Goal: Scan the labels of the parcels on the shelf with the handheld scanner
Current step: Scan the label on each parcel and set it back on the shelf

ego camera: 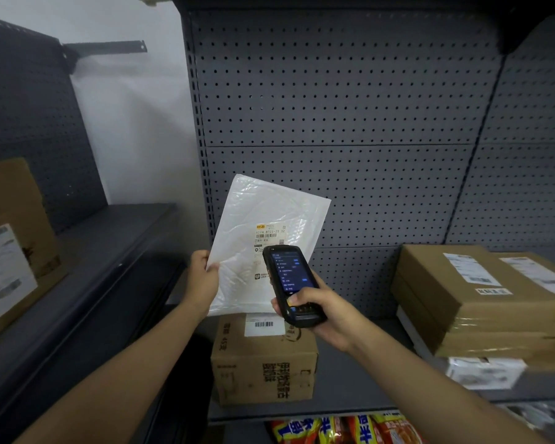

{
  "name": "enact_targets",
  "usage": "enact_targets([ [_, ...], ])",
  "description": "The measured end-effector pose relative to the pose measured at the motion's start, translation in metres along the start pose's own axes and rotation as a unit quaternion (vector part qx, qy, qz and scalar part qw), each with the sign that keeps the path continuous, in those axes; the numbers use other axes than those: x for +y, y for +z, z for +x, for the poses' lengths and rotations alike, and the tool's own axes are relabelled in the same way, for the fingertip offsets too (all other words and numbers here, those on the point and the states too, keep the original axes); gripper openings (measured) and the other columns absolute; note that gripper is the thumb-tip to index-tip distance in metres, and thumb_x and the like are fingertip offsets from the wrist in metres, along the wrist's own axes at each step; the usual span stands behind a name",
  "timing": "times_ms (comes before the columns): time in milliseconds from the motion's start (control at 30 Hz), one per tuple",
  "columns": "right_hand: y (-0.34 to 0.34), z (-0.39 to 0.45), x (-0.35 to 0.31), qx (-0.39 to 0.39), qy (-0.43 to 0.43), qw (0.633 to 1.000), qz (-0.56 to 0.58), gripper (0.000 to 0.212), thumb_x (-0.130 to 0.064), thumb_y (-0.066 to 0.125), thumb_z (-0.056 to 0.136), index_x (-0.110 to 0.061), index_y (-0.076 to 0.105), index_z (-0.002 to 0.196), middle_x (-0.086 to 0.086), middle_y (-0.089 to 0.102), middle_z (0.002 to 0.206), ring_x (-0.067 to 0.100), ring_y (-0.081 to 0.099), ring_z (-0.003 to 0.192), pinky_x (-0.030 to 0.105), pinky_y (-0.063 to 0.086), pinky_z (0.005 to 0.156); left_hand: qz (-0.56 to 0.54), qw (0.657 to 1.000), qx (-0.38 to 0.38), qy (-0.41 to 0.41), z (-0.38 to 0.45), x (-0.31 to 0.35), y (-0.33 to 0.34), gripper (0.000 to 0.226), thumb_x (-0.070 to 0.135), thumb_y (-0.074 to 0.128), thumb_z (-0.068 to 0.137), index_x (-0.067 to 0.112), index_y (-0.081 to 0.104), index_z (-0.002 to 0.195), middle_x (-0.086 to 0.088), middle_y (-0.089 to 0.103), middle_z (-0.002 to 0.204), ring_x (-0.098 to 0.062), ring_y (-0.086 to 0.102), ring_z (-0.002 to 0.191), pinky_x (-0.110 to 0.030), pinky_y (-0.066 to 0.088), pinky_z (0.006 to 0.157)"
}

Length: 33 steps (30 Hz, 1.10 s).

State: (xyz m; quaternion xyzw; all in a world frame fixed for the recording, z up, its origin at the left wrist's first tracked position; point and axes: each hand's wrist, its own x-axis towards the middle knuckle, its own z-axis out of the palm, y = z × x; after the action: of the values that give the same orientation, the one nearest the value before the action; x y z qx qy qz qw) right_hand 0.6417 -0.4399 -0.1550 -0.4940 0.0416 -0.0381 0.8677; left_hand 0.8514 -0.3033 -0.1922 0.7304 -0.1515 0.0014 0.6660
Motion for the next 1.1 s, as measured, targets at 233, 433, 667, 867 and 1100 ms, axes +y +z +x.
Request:
enact_targets([
  [233, -0.006, -0.010, -0.003, 0.023, -0.018, 0.999, 0.023, 0.072, 0.014, 0.058, 0.069, -0.012, 0.051, 0.135, 0.019, 0.063, 0.111, 0.034, 0.070, 0.088, 0.038, 0.059, 0.076, -0.002, 0.999, -0.032, 0.000, 0.001, -0.004, 0.019, 0.015, 0.002, 0.042, 0.095, 0.011, 0.044, 0.106, -0.012, 0.056, 0.110, -0.025, 0.056, 0.100, -0.032, 0.047, 0.077],
  [433, -0.018, -0.018, -0.002, 0.047, -0.032, 0.997, 0.044, 0.068, 0.012, 0.059, 0.069, -0.011, 0.052, 0.133, 0.019, 0.061, 0.111, 0.033, 0.070, 0.087, 0.038, 0.059, 0.078, -0.005, 0.999, -0.049, 0.011, -0.002, 0.001, 0.036, 0.016, 0.001, 0.042, 0.095, 0.013, 0.042, 0.106, -0.011, 0.055, 0.110, -0.022, 0.054, 0.097, -0.029, 0.045, 0.075],
  [667, -0.041, -0.038, -0.002, 0.089, -0.058, 0.993, 0.045, 0.070, 0.011, 0.060, 0.070, -0.014, 0.052, 0.135, 0.019, 0.061, 0.116, 0.032, 0.071, 0.088, 0.036, 0.059, 0.078, -0.008, 0.996, -0.087, 0.026, -0.007, 0.014, 0.073, 0.017, 0.003, 0.044, 0.095, 0.013, 0.044, 0.109, -0.008, 0.056, 0.109, -0.022, 0.056, 0.100, -0.034, 0.046, 0.083],
  [867, -0.073, -0.059, -0.017, 0.151, -0.102, 0.983, 0.037, 0.071, 0.013, 0.062, 0.068, -0.016, 0.054, 0.133, 0.016, 0.067, 0.109, 0.032, 0.070, 0.088, 0.042, 0.056, 0.087, -0.048, 0.990, -0.128, 0.022, -0.023, 0.040, 0.132, 0.016, 0.004, 0.045, 0.096, 0.013, 0.043, 0.109, -0.006, 0.056, 0.108, -0.019, 0.054, 0.095, -0.032, 0.046, 0.082],
  [1100, -0.120, -0.097, -0.054, 0.202, -0.174, 0.961, 0.069, 0.069, 0.016, 0.059, 0.064, -0.011, 0.056, 0.127, 0.017, 0.064, 0.111, 0.034, 0.066, 0.090, 0.037, 0.059, 0.073, -0.109, 0.977, -0.184, -0.010, -0.044, 0.076, 0.224, 0.022, 0.004, 0.048, 0.095, 0.008, 0.046, 0.117, -0.008, 0.058, 0.112, -0.021, 0.057, 0.100, -0.038, 0.049, 0.094],
])
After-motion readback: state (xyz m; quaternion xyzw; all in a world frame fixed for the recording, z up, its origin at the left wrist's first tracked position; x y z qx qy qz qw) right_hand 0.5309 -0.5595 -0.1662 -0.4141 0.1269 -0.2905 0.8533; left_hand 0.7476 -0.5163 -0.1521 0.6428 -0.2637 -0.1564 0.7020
